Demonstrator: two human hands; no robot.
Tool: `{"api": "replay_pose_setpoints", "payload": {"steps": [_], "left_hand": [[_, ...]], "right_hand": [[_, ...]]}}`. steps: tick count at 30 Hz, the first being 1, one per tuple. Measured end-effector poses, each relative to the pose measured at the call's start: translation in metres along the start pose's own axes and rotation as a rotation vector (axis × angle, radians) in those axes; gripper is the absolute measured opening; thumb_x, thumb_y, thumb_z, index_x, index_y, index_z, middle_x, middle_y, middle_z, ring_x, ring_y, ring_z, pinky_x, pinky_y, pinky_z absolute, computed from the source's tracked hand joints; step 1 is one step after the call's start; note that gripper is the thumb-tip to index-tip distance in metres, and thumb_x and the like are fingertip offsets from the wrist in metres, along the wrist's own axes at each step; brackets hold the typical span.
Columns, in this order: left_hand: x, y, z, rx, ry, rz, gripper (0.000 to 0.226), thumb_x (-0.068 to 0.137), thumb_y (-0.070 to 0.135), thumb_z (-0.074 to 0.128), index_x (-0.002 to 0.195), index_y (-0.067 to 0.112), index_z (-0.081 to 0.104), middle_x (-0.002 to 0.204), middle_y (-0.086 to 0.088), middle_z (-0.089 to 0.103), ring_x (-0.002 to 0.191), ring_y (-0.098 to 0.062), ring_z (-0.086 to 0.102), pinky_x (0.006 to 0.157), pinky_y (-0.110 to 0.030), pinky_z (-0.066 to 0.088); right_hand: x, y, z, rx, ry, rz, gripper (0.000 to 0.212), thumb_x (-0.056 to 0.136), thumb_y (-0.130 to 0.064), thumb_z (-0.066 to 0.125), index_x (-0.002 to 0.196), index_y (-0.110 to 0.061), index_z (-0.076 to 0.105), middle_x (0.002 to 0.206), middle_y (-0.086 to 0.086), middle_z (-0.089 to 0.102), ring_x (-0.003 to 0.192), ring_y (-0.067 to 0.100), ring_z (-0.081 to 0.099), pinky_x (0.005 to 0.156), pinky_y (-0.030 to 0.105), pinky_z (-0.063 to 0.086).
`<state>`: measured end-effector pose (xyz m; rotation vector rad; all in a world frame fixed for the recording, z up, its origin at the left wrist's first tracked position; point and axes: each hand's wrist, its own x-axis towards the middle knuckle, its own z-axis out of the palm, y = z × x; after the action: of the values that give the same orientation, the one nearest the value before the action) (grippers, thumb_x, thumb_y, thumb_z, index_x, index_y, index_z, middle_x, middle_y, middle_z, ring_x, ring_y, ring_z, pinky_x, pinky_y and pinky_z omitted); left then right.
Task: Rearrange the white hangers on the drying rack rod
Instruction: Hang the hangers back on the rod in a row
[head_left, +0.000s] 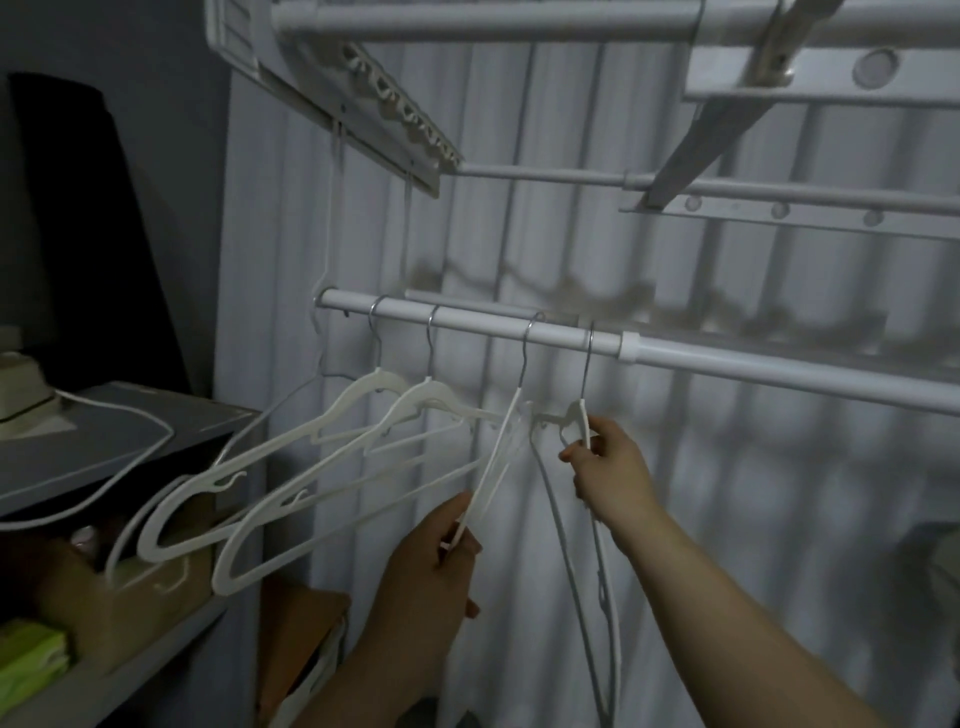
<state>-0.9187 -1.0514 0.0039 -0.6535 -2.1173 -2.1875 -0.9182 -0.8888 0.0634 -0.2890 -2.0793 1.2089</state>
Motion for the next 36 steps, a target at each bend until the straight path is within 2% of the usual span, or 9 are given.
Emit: {"api": "replay_pose_setpoints", "payload": {"steps": [4,7,9,13,19,23,26,32,36], "left_hand": [[0.006,-0.007,-0.012,-0.019,0.026,-0.018,0.036,0.09,0.001,0.044,0.103,0.034,0.053,0.08,0.001,0.052,0.054,-0.01,0.048,0.037,-0.012,0.042],[0.01,-0.01,-0.017,-0.03,0.052,-0.025,0.038,0.09,0.001,0.044,0.093,0.038,0.052,0.073,0.001,0.051,0.052,-0.009,0.045,0.037,-0.012,0.042],[0.012,-0.01,-0.02,-0.019,0.07,-0.034,0.033,0.091,0.004,0.043,0.103,0.033,0.052,0.074,0.005,0.051,0.053,-0.008,0.047,0.037,-0.011,0.042],[0.016,-0.009,-0.023,0.024,0.077,-0.05,0.038,0.092,0.008,0.042,0.124,0.026,0.048,0.08,0.008,0.052,0.057,-0.009,0.047,0.037,-0.009,0.042],[0.012,-0.009,-0.024,0.075,0.077,-0.065,0.038,0.093,0.011,0.042,0.127,0.027,0.047,0.081,0.007,0.052,0.062,-0.01,0.049,0.039,-0.006,0.042],[0.01,-0.007,-0.02,0.088,0.048,-0.047,0.04,0.094,0.011,0.039,0.131,0.026,0.044,0.089,0.009,0.051,0.064,-0.008,0.048,0.04,-0.005,0.04],[0.008,-0.006,-0.019,0.106,0.053,-0.026,0.04,0.094,0.011,0.039,0.131,0.025,0.044,0.084,0.011,0.05,0.061,-0.008,0.047,0.04,-0.004,0.039],[0.005,-0.006,-0.012,0.104,0.043,-0.018,0.04,0.093,0.01,0.039,0.13,0.025,0.044,0.079,0.002,0.05,0.057,-0.011,0.046,0.038,-0.005,0.038],[0.005,-0.007,-0.01,0.111,0.06,-0.006,0.04,0.093,0.01,0.041,0.13,0.025,0.045,0.082,0.006,0.049,0.058,-0.009,0.047,0.039,-0.005,0.038]], "right_hand": [[0.005,0.001,0.014,0.002,-0.031,0.006,0.031,0.087,-0.002,0.044,0.117,-0.007,0.051,0.067,0.002,0.051,0.05,0.014,0.042,0.046,0.022,0.032],[0.008,0.0,0.025,0.013,-0.057,-0.004,0.027,0.087,-0.002,0.044,0.111,-0.012,0.052,0.066,-0.001,0.051,0.047,0.013,0.042,0.036,0.014,0.034],[0.01,-0.002,0.034,0.036,-0.075,-0.007,0.026,0.087,-0.002,0.043,0.107,-0.016,0.051,0.069,0.001,0.052,0.046,0.013,0.041,0.033,0.011,0.032],[0.012,-0.004,0.048,0.036,-0.083,-0.017,0.024,0.086,-0.002,0.043,0.107,-0.01,0.054,0.065,-0.002,0.049,0.049,0.012,0.041,0.045,0.021,0.033],[0.013,-0.003,0.048,0.066,-0.056,0.008,0.031,0.088,-0.001,0.041,0.116,-0.011,0.05,0.067,0.0,0.05,0.045,0.014,0.038,0.029,0.012,0.028],[0.011,-0.001,0.038,0.082,-0.05,0.035,0.033,0.087,0.0,0.043,0.118,-0.009,0.05,0.066,0.0,0.046,0.046,0.013,0.039,0.03,0.011,0.029],[0.009,-0.001,0.033,0.076,-0.039,0.047,0.033,0.087,0.001,0.044,0.118,-0.007,0.05,0.064,0.001,0.046,0.047,0.014,0.04,0.031,0.01,0.03],[0.004,-0.004,0.027,0.092,-0.068,0.055,0.032,0.087,0.0,0.044,0.118,-0.005,0.05,0.065,0.0,0.046,0.049,0.012,0.041,0.034,0.01,0.032],[0.001,-0.005,0.024,0.099,-0.067,0.061,0.034,0.087,0.002,0.043,0.12,-0.005,0.049,0.064,0.001,0.045,0.049,0.013,0.039,0.033,0.01,0.031]]}}
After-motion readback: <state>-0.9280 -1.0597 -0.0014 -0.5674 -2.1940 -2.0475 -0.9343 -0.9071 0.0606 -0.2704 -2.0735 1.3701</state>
